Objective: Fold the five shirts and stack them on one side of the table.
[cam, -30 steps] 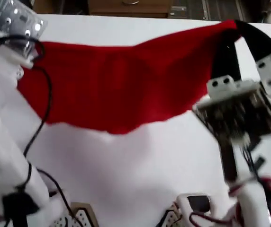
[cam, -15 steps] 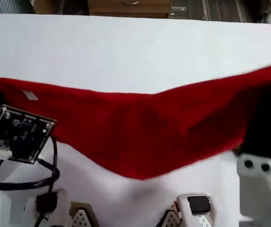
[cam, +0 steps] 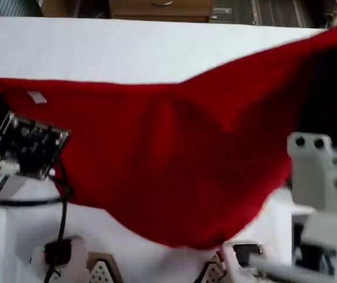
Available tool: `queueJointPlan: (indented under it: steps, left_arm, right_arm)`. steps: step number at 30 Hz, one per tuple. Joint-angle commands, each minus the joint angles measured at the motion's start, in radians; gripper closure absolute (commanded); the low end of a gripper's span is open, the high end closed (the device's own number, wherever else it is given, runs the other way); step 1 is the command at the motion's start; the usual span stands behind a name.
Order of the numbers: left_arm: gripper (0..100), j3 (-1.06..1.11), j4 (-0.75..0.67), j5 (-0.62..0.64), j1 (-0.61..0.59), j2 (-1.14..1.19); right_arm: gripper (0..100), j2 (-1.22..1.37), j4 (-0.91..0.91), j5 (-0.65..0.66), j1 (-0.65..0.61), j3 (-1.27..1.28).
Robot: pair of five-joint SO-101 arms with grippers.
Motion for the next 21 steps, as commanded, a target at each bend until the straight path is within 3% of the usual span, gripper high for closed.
queueJointPlan:
  steps: [1, 9, 16, 21]
  left_arm:
    - [98, 0.096, -0.098, 0.003, 0.003, -0.003]
    - [98, 0.363, -0.279, 0.003, 0.003, -0.011]
    - [98, 0.331, -0.232, 0.009, 0.005, -0.069]
    - [98, 0.533, -0.227, 0.012, 0.003, -0.077]
  right_arm:
    - [97.8, 0.047, 0.036, 0.009, 0.008, -0.003]
    - [97.8, 0.128, 0.104, 0.008, 0.008, 0.032]
    - [97.8, 0.102, 0.104, -0.025, 0.008, 0.023]
    - [97.8, 0.14, 0.081, -0.114, 0.008, 0.018]
